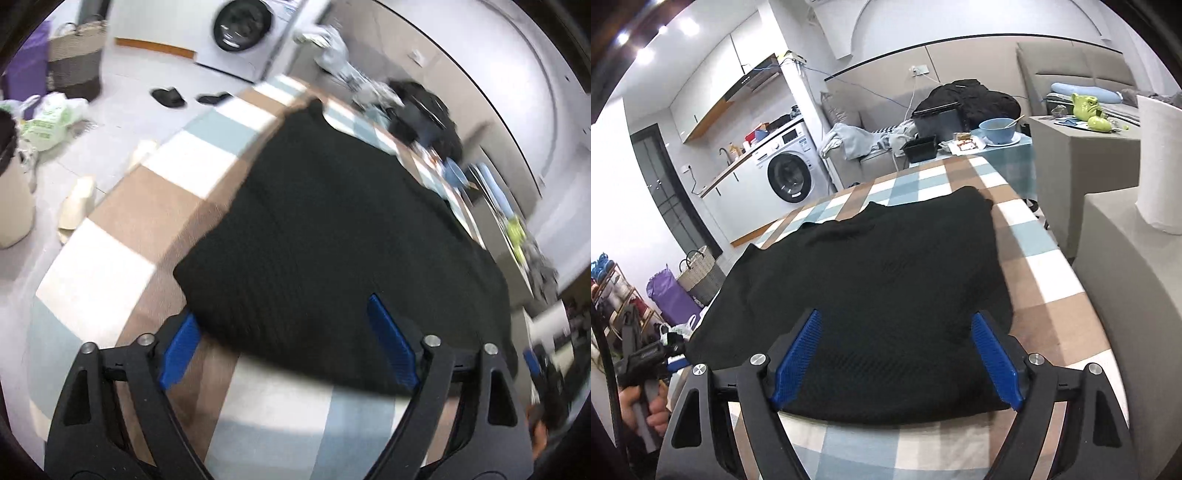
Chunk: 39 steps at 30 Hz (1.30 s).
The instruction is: Fold small clothes
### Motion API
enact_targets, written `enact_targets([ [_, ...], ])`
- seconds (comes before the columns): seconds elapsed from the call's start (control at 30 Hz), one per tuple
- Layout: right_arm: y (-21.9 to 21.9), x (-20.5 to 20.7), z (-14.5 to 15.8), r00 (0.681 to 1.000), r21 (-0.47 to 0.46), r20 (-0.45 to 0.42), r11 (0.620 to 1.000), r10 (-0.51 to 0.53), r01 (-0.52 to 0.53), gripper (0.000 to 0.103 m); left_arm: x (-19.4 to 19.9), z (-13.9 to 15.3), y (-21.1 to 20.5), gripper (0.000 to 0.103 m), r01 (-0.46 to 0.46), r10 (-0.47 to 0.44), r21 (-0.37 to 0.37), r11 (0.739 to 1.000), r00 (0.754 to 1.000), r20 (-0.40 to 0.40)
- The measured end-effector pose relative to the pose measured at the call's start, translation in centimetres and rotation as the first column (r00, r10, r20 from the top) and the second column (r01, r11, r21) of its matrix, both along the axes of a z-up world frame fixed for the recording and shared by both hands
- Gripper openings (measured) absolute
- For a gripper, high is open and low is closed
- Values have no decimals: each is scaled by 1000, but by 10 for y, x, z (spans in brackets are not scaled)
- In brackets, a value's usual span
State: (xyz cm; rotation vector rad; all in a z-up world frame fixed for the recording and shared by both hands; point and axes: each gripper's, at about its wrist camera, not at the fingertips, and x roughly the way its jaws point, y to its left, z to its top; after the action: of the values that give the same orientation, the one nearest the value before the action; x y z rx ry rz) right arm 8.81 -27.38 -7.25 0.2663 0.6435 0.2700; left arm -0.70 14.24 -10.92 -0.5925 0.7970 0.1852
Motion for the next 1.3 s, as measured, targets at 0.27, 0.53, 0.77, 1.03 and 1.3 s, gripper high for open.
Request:
enact_targets([
  [0.27, 12, 7, -9, 999, -18, -29, 1000, 17, -18, 85, 13, -3, 11, 15, -124, 124, 1, 992, 988, 88],
  [0.53, 15, 6, -7, 1000, -54, -18, 999, 4, -5, 85, -8, 8, 20, 13, -98, 89, 127, 987, 994, 70],
  [0.77, 17, 11, -9, 999, -37, -38, 999, 19, -20, 85, -10, 45, -7, 12, -65, 25, 237, 969, 985, 168],
  [1.03, 21, 17, -5, 999, -18, -37, 999, 34, -35, 85, 24, 109, -114, 9, 208, -336, 379, 902, 889, 311],
  [1.3, 20, 26, -12, 997, 14, -76, 1000, 19, -18, 85, 34, 69, -239, 10, 651, -731, 367, 665, 668, 140],
])
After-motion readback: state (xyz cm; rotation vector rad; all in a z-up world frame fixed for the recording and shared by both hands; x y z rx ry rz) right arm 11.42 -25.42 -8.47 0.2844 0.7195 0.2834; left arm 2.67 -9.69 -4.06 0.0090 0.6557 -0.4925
